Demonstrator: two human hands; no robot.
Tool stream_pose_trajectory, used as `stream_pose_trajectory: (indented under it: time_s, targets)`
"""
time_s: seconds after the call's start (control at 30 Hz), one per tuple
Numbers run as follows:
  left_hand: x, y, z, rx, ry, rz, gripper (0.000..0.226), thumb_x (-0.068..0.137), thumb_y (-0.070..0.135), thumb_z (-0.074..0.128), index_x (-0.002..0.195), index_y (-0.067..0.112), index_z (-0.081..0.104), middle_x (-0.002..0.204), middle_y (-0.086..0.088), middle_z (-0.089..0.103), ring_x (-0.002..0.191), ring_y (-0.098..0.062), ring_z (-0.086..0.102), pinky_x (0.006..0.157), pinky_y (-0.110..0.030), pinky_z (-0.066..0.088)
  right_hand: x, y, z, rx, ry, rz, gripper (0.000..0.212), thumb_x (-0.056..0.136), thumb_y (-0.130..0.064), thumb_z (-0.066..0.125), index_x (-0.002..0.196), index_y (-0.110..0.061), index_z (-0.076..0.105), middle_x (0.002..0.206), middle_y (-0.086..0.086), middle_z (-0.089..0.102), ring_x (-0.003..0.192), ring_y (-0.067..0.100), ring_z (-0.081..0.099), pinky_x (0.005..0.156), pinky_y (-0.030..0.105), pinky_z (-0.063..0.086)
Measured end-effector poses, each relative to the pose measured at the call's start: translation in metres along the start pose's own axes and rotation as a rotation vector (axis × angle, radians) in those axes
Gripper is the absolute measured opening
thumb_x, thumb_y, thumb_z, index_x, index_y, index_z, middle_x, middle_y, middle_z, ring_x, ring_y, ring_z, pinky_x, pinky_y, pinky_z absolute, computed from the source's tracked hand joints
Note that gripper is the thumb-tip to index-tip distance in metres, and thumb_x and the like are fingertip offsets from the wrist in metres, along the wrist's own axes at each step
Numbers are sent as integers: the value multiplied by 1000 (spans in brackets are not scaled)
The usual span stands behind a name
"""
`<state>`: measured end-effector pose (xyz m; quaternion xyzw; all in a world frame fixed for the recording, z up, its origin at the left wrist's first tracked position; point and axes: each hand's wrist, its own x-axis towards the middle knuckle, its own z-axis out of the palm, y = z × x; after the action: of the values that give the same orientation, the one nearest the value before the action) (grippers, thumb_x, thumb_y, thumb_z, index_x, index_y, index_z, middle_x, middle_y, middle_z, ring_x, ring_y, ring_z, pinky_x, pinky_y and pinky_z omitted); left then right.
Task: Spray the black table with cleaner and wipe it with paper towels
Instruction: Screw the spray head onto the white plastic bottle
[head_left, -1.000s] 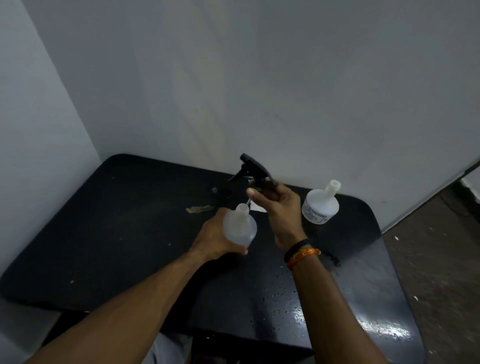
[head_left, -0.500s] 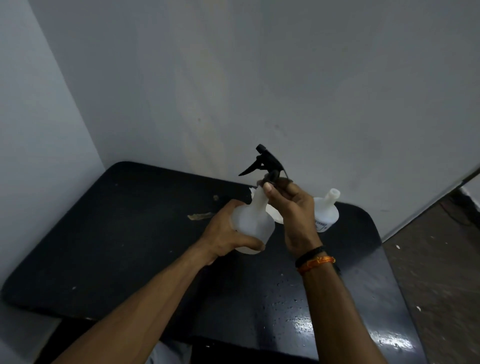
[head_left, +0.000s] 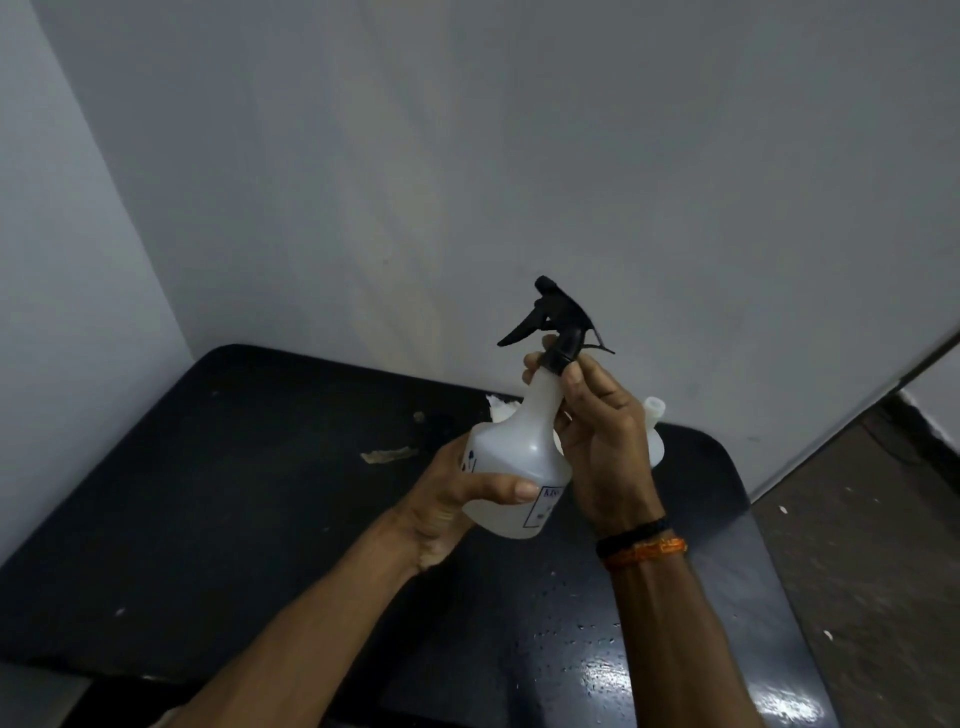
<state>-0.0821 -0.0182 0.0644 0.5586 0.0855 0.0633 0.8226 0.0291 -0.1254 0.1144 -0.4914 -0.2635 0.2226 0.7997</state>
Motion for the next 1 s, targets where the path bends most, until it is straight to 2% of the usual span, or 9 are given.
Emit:
stream_pose_trajectory:
  time_s: [0.13, 0.23, 0.37, 0.47, 0.63, 0.77, 0.83, 0.9, 1.0]
  targets:
    - [0, 6, 3, -20, -96, -11, 54, 63, 26, 79, 114, 43, 69, 114, 7, 73, 111, -17, 68, 88, -27, 56, 0, -4, -4, -14, -22, 12, 30, 96, -25, 54, 119, -14, 70, 114, 11, 70, 113, 22, 64, 93, 37, 50]
    - [3, 8, 5, -23, -151, -17, 56, 68, 26, 77, 120, 42, 66, 119, 5, 71, 115, -19, 66, 91, -29, 55, 1, -7, -8, 37, -33, 44, 37, 97, -22, 49, 128, -7, 63, 116, 14, 68, 111, 22, 63, 89, 36, 50]
    - [8, 6, 5, -50, -213, -15, 63, 68, 30, 82, 128, 37, 62, 124, -2, 69, 118, -29, 64, 94, -36, 55, 1, -9, -12, 107, -48, 70, 37, 96, -22, 50, 127, -7, 64, 114, 12, 68, 107, 20, 64, 82, 33, 54]
    - [11, 3, 3, -59, -222, -12, 61, 72, 20, 75, 130, 31, 62, 124, -9, 68, 117, -35, 64, 94, -42, 55, 2, -9, -13, 128, -53, 79, 37, 95, -22, 53, 126, -5, 65, 115, 12, 68, 106, 20, 63, 84, 33, 53]
    - [15, 1, 0, -6, -191, 3, 60, 68, 21, 78, 125, 30, 64, 125, -15, 66, 118, -40, 62, 100, -51, 53, 4, -8, -14, 150, -44, 72, 43, 87, -26, 64, 123, -3, 66, 128, 12, 65, 112, 20, 62, 83, 29, 56]
    - [16, 1, 1, 55, -124, 17, 59, 61, 25, 83, 117, 35, 67, 116, -2, 71, 112, -27, 67, 90, -36, 58, 6, -8, -18, 95, -31, 83, 30, 85, -27, 66, 110, -12, 75, 126, 6, 68, 106, 13, 63, 81, 28, 56]
    - [18, 0, 1, 79, -89, 24, 67, 57, 27, 86, 121, 32, 63, 115, 0, 71, 110, -23, 67, 87, -32, 58, 6, -8, -20, 82, -23, 87, 27, 84, -26, 68, 106, -13, 76, 123, 4, 70, 104, 12, 65, 80, 27, 56]
    - [20, -1, 2, 106, -60, 29, 78, 55, 29, 88, 127, 29, 58, 117, 0, 69, 110, -21, 67, 88, -32, 58, 6, -9, -20, 56, -5, 78, 29, 83, -26, 70, 107, -11, 75, 119, 3, 72, 100, 10, 68, 80, 28, 56]
    - [21, -2, 2, 111, -36, 40, 77, 53, 30, 89, 124, 33, 59, 116, 2, 69, 108, -18, 67, 85, -30, 58, 6, -13, -21, -65, 27, 46, 40, 83, -27, 68, 117, -6, 70, 116, 2, 73, 107, 12, 68, 95, 40, 53]
